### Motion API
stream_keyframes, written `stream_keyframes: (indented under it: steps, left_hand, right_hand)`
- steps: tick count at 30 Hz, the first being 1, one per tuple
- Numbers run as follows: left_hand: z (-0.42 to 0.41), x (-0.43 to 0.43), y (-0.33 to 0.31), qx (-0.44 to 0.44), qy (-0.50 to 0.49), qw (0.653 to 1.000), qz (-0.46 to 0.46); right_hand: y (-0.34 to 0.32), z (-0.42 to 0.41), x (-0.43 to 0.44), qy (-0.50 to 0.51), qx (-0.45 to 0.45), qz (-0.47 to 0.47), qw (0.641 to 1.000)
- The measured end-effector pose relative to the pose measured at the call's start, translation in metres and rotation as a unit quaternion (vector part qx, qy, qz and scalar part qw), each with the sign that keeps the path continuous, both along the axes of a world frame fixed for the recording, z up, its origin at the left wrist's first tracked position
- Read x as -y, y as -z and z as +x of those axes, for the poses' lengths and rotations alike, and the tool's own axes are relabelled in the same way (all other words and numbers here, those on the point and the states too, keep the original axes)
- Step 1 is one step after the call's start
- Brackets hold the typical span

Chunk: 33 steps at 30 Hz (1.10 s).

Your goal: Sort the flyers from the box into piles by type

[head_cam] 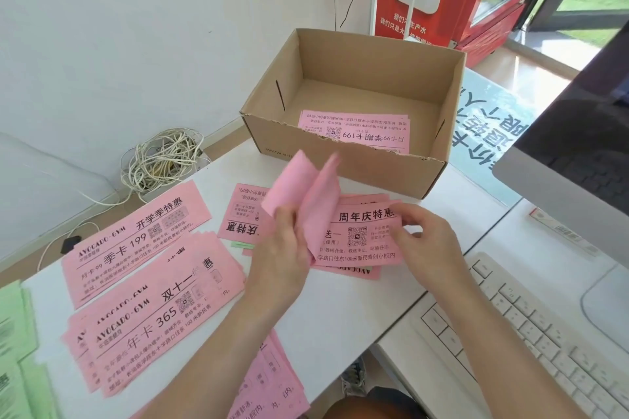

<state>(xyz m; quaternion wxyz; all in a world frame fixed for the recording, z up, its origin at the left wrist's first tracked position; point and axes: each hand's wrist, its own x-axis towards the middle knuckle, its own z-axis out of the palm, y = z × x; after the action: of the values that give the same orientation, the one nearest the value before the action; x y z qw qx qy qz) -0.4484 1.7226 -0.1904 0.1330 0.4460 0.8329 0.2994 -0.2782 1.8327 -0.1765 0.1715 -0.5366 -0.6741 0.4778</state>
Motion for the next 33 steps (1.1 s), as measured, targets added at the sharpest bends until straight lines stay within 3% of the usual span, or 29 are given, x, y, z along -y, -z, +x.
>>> stream_keyframes:
  steps: [2, 4, 6, 11, 14, 17, 21, 26, 29, 31, 33]
  left_hand:
    - [0.012, 0.001, -0.007, -0.125, 0.117, 0.983, -0.065]
    - [0.023, 0.003, -0.009, -0.225, 0.219, 0.938, -0.146]
    - [0.035, 0.003, -0.012, -0.248, 0.274, 0.912, -0.179]
    - [0.037, -0.001, -0.028, -0.191, 0.327, 0.878, -0.292]
    - [0.017, 0.000, -0.037, -0.112, 0.304, 0.912, -0.250]
    - [-0.003, 0.006, -0.039, -0.132, 0.192, 0.970, -0.076]
    - [-0.018, 0.018, -0.033, -0.250, 0.130, 0.954, -0.101]
    - [-0.015, 0.031, -0.026, -0.313, 0.177, 0.928, -0.100]
    - [-0.010, 0.028, -0.037, -0.267, 0.212, 0.933, -0.116]
    - [-0.014, 0.021, -0.051, -0.144, 0.196, 0.966, -0.090]
    - [-0.025, 0.013, -0.056, 0.008, 0.112, 0.993, -0.028]
  right_hand:
    - [-0.010, -0.002, 0.000, 0.041, -0.097, -0.090, 0.990]
    - [-0.019, -0.001, -0.003, 0.046, -0.146, -0.150, 0.977]
    - [-0.018, 0.003, -0.006, 0.014, -0.124, -0.132, 0.983]
    - [-0.010, 0.002, -0.001, -0.028, -0.011, -0.066, 0.997]
    - [-0.011, 0.002, 0.005, -0.050, 0.018, 0.016, 0.998]
    - [-0.012, 0.008, 0.012, -0.079, 0.003, 0.073, 0.994]
    - [-0.005, 0.019, 0.017, -0.097, 0.023, 0.090, 0.991]
    - [-0.010, 0.028, 0.014, -0.157, 0.057, 0.087, 0.982]
    - [-0.018, 0.028, 0.015, -0.177, 0.003, 0.074, 0.981]
    - [-0.021, 0.032, 0.013, -0.171, -0.024, 0.052, 0.984]
    - [-0.022, 0.038, 0.006, -0.165, -0.011, 0.020, 0.986]
